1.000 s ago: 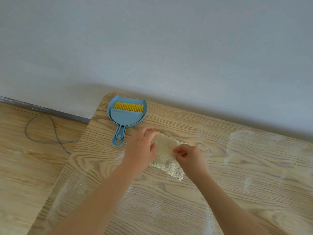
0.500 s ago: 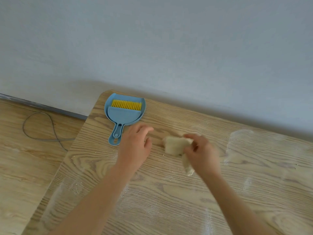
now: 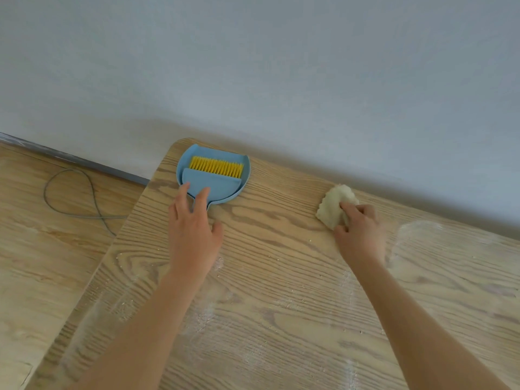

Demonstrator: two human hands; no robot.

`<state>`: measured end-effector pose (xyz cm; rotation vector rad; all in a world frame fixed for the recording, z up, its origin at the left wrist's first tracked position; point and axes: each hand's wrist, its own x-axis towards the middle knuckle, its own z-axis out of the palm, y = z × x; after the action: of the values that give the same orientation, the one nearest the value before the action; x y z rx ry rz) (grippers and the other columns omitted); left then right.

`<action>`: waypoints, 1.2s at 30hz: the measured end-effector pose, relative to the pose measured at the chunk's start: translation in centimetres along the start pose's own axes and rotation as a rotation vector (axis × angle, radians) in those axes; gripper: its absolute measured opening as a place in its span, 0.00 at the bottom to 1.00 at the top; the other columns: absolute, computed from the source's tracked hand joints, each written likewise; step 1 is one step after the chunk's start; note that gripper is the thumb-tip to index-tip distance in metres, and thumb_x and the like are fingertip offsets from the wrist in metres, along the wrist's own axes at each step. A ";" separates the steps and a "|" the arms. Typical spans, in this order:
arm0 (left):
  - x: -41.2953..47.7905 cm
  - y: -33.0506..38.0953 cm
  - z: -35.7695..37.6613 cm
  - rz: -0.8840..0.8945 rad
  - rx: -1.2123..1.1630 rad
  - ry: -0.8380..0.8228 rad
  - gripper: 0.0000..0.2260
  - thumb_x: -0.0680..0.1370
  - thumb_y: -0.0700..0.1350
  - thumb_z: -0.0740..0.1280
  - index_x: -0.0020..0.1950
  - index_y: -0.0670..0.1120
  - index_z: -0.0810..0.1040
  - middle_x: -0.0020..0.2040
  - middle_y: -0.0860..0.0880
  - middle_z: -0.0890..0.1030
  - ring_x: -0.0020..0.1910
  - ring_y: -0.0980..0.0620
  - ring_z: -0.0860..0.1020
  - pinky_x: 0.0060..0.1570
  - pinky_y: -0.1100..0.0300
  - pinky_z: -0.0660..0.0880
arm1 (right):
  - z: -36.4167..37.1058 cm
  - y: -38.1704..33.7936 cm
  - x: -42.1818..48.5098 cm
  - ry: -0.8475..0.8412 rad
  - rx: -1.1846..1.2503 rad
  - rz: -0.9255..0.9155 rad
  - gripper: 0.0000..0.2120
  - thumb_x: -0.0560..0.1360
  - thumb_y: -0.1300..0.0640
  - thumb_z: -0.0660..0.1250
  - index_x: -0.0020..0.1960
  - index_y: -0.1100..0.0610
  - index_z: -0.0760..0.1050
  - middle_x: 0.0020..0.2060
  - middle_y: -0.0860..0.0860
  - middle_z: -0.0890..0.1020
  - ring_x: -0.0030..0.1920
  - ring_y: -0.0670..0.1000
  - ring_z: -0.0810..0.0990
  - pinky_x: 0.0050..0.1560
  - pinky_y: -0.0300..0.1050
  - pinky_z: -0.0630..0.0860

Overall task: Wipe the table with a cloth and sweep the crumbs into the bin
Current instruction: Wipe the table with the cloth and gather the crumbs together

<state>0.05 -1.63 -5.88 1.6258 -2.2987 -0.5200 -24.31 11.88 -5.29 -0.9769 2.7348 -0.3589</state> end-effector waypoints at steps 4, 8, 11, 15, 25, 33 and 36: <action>0.5 0.1 -0.2 -0.094 -0.141 0.011 0.27 0.73 0.40 0.69 0.71 0.46 0.64 0.73 0.42 0.58 0.65 0.41 0.66 0.56 0.50 0.72 | 1.8 -4.3 -4.7 -0.056 0.166 -0.244 0.19 0.71 0.60 0.65 0.61 0.51 0.77 0.51 0.49 0.75 0.50 0.50 0.73 0.47 0.47 0.76; 0.8 -0.5 -1.1 -0.028 -0.179 0.000 0.25 0.74 0.35 0.66 0.69 0.48 0.67 0.72 0.44 0.59 0.57 0.45 0.73 0.45 0.58 0.73 | 1.9 -6.4 -5.5 -0.028 0.377 -0.267 0.16 0.71 0.63 0.68 0.57 0.52 0.81 0.44 0.47 0.77 0.39 0.44 0.74 0.38 0.28 0.69; 1.2 -1.0 -2.6 0.027 -0.174 0.055 0.24 0.74 0.34 0.65 0.68 0.50 0.70 0.72 0.46 0.59 0.51 0.55 0.70 0.44 0.61 0.72 | 0.1 -6.4 -2.4 0.146 0.422 -0.195 0.16 0.71 0.63 0.68 0.57 0.54 0.80 0.42 0.48 0.77 0.38 0.47 0.74 0.36 0.30 0.66; 2.5 -1.2 -5.1 0.063 -0.216 0.116 0.22 0.74 0.35 0.66 0.66 0.51 0.73 0.71 0.48 0.61 0.52 0.61 0.65 0.46 0.60 0.72 | -0.3 -5.8 2.7 0.206 0.166 -0.153 0.14 0.74 0.54 0.67 0.59 0.53 0.79 0.45 0.51 0.78 0.49 0.52 0.69 0.46 0.43 0.67; 5.2 -3.0 -7.9 -0.038 -0.343 0.133 0.18 0.75 0.36 0.66 0.61 0.53 0.76 0.69 0.52 0.64 0.61 0.57 0.69 0.52 0.69 0.69 | 5.7 -12.7 -3.5 0.006 0.095 -0.583 0.15 0.72 0.60 0.68 0.59 0.52 0.78 0.45 0.50 0.74 0.46 0.52 0.72 0.37 0.46 0.76; 6.4 -3.7 -9.0 -0.097 -0.490 0.157 0.18 0.75 0.35 0.66 0.59 0.55 0.76 0.67 0.54 0.65 0.51 0.72 0.68 0.39 0.82 0.66 | 4.4 -16.2 -0.1 0.082 0.404 -0.493 0.15 0.74 0.63 0.66 0.60 0.56 0.78 0.43 0.50 0.72 0.44 0.52 0.72 0.44 0.41 0.68; 7.3 -4.1 -9.7 -0.108 -0.550 0.183 0.18 0.75 0.36 0.66 0.59 0.55 0.76 0.65 0.55 0.65 0.52 0.78 0.66 0.40 0.82 0.67 | 4.1 -17.5 5.0 0.078 0.254 -0.350 0.16 0.76 0.61 0.61 0.63 0.57 0.76 0.52 0.54 0.73 0.55 0.55 0.70 0.49 0.43 0.68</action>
<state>5.18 -11.02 1.14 1.4505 -1.7365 -0.8927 -16.62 -5.05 -4.57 -1.3883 2.4924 -0.7953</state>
